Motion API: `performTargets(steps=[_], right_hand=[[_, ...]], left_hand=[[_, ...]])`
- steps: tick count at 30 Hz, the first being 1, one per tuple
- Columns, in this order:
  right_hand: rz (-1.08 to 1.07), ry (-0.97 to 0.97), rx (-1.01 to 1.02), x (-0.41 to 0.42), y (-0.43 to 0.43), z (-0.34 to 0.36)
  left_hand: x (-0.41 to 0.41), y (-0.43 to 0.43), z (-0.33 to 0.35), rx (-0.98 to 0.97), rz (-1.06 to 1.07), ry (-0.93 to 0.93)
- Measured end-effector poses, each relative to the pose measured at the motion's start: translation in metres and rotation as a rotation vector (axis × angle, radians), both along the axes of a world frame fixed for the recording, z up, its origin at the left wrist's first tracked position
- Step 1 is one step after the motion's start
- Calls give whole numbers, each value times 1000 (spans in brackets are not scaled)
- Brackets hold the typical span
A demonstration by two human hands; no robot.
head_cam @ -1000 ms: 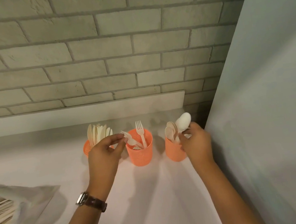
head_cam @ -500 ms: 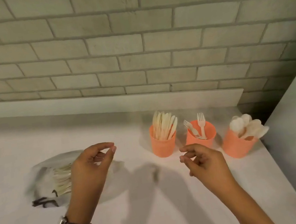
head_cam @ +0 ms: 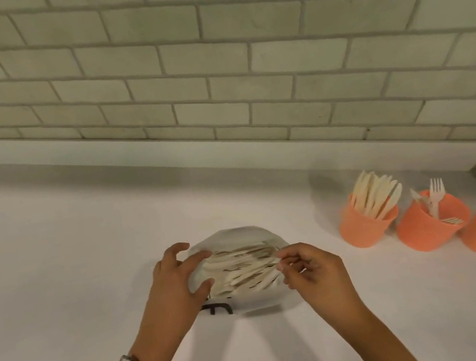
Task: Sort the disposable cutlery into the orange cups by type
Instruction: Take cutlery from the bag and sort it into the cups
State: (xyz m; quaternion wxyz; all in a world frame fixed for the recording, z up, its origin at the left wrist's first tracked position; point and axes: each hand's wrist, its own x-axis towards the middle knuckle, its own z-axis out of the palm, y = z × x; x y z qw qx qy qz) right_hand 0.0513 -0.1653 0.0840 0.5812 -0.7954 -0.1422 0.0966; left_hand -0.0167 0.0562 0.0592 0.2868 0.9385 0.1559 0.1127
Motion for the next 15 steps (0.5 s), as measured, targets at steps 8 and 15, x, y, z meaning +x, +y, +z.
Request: performTargets(steps=[8,15], right_hand=[[437,-177,-818,34,63,-37],[510,-175,-1026,59,87,-56]], left_hand=[[13,12,2,-166,-149,-9],[17,18,4,-227,-223,41]])
